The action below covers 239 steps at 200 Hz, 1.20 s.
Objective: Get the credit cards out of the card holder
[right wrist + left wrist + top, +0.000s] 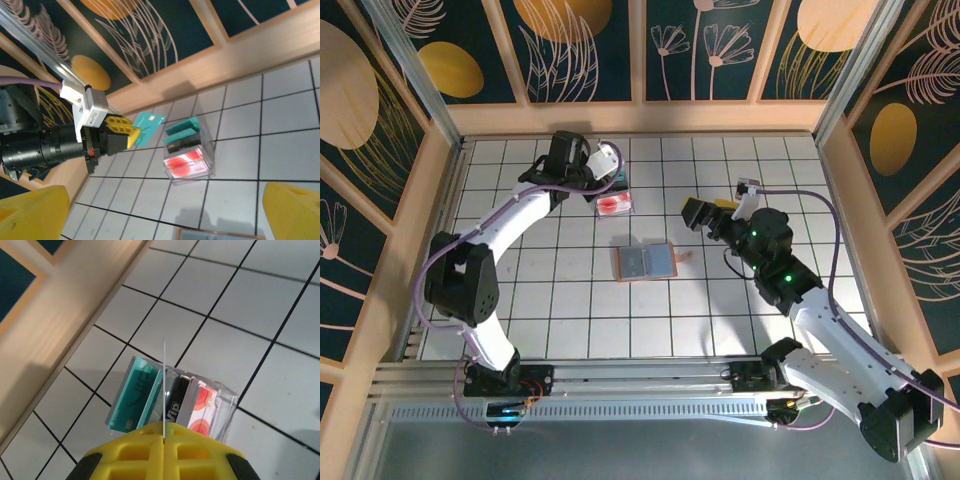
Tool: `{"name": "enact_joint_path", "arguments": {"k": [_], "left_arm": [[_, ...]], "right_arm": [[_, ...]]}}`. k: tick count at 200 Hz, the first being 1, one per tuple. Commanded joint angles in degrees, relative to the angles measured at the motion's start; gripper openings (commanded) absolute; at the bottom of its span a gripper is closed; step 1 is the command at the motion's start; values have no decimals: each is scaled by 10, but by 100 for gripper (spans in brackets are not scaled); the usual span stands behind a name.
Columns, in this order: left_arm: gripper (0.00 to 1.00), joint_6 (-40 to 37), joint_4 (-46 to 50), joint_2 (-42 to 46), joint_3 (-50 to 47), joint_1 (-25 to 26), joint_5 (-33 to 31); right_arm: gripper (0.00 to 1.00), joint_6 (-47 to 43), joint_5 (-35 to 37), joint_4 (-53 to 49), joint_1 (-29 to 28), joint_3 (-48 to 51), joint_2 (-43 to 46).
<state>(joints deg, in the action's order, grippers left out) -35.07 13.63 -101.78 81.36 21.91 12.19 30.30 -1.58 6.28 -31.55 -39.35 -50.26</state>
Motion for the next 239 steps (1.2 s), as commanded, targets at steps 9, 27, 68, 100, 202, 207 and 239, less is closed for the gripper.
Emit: {"name": "enact_joint_path", "arguments": {"k": [9,27,68,100,202,207,239], "left_arm": [[0,-68,22,-52,57,-25,33],[0,-96,21,-73,70,-30,22],[0,-135,59,-121,121,-38,39],[0,-153,85,-152,154,-40,43],[0,-187,182,-233,265,-45,46],[0,-188,184,-234,266,-44,47],[0,-192,195,-240,270,-45,47]], "right_arm": [[98,2,51,-40,-1,-25,-20],[94,5,63,-51,-2,-33,-32],[94,14,87,-52,-1,-36,-44],[95,15,106,-58,-2,-38,-43],[95,16,130,-69,-1,-40,-38],[96,16,131,-69,-2,-40,-38],[96,18,134,-70,-1,-39,-36]]}}
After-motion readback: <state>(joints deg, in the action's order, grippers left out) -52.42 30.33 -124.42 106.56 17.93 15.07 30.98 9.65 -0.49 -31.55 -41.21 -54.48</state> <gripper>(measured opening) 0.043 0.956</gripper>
